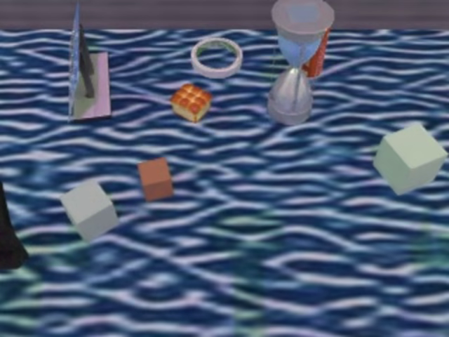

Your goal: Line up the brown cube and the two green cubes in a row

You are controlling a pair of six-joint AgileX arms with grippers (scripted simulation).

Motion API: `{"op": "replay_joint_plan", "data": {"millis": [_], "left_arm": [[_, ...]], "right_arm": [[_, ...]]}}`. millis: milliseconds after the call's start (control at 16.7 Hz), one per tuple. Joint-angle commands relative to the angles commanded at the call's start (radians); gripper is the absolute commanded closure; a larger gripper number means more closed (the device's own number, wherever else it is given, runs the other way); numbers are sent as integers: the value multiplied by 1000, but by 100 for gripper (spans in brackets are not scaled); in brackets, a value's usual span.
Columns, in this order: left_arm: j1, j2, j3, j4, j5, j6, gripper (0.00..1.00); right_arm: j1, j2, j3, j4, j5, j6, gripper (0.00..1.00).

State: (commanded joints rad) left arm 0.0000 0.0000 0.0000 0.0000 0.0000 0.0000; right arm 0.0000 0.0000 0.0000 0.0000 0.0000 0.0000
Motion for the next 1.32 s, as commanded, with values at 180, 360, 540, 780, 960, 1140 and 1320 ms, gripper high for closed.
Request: {"op": "replay_joint_plan", "data": {"millis": [180,360,540,780,960,1140,1320], "left_arm": [[-1,10,10,-6,-1,5,0],[-17,104,102,-66,-6,51,0],[-53,292,271,-179,-9,136,0],[-124,659,579,-387,-7,291,0],[-188,987,845,-564,-2,423,0],[-252,1325,1115,-742,3,556,0],[-309,1640,1368,-905,5,678,0]], "right_arm": [[0,0,0,0,0,0,0],[0,0,0,0,0,0,0],[0,0,0,0,0,0,0],[0,0,0,0,0,0,0],[0,0,0,0,0,0,0],[0,0,0,0,0,0,0],[0,0,0,0,0,0,0]]}}
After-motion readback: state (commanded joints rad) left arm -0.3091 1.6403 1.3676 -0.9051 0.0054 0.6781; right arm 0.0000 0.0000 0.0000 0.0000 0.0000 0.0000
